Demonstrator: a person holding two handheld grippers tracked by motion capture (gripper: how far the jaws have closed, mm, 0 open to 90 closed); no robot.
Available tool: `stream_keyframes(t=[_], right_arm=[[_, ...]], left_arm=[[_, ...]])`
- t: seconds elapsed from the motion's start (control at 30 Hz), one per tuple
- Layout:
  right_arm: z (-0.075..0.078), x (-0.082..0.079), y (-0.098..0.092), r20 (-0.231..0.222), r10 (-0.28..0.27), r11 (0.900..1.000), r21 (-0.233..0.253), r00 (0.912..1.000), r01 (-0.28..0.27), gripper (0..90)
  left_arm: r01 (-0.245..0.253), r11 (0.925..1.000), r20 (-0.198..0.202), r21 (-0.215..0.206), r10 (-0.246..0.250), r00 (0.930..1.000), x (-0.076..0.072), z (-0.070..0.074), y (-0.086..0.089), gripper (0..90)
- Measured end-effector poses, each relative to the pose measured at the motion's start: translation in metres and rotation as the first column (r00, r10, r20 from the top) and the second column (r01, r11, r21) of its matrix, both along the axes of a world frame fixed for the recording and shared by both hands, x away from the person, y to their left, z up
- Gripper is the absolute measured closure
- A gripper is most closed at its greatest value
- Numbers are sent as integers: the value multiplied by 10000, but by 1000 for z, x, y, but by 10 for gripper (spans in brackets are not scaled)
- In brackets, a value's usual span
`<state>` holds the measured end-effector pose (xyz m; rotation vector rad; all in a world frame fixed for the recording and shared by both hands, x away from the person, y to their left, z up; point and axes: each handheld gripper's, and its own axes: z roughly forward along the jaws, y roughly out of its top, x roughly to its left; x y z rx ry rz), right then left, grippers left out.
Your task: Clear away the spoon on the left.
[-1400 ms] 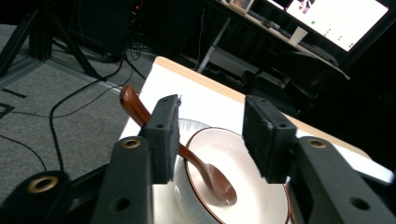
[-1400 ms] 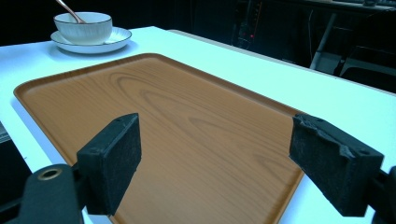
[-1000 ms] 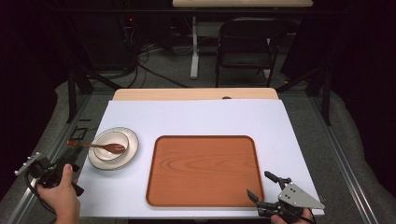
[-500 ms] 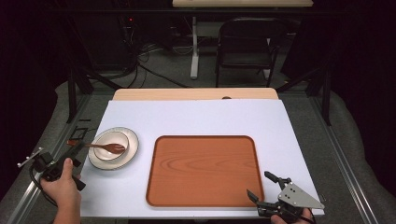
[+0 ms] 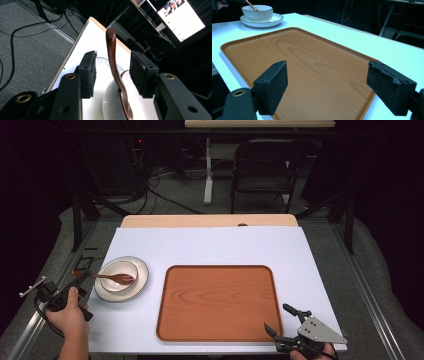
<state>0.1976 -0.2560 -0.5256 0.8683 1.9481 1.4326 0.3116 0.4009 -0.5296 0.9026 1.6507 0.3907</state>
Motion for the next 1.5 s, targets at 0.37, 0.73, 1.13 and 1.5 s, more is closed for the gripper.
stream_keyframes(t=[0.37,0.73,1.13,1.5], right_arm=[[0,0,0,13,-6,10000,2,10000,6,168],[0,0,0,30,3,10000,-12,10000,-3,168],[0,0,-1,52,5,10000,-4,10000,-5,169],[0,0,0,50,-3,10000,9,10000,3,169]], left_arm=[[-93,9996,89,-260,96,9999,0,0,1,700],[-190,9979,214,-620,203,9996,-1,-3,4,792],[56,9940,581,-1089,8,9983,-2,1,5,841],[212,9947,953,-1004,-116,9954,-4,18,6,842]])
